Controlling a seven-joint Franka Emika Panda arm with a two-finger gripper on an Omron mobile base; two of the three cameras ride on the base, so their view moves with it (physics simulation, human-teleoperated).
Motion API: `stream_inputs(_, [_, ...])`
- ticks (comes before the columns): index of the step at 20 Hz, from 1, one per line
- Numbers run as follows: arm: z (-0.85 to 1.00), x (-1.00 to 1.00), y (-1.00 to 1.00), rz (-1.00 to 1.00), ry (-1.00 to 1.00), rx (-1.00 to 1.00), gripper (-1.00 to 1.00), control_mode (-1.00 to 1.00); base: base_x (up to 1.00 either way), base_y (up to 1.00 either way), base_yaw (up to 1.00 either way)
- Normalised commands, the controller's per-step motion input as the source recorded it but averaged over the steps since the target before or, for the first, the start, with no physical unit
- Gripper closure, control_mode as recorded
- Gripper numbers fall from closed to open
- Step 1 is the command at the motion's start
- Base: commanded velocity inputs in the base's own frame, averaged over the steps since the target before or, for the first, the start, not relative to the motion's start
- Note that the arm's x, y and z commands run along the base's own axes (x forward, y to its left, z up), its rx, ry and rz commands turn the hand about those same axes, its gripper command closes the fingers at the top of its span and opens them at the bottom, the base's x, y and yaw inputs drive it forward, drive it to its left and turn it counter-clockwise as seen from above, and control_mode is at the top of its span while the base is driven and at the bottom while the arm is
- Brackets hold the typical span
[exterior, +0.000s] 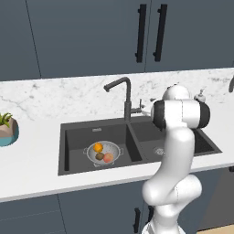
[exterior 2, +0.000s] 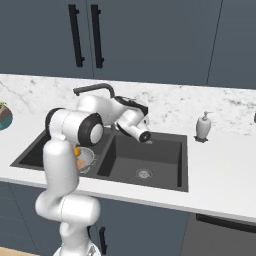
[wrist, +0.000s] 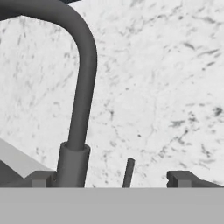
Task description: Put the colander in the sink, put the kiwi, peach, orange in the colander, and turn on the sink faucet and pour water over the colander.
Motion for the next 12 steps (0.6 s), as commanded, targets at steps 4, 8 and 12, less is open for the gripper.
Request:
stream_inputs(4, [-0.17,0.47,0.00,0.00,0.00,0.00,-1.00,-1.00,0.00,0.00,0.00])
stream_inputs(8, [-0.18,0.51,0.00,0.00,0.00,0.00,-1.00,-1.00,0.00,0.00,0.00])
stream_inputs(12, [-0.15,0.53,0.00,0.00,0.00,0.00,-1.00,-1.00,0.00,0.00,0.00])
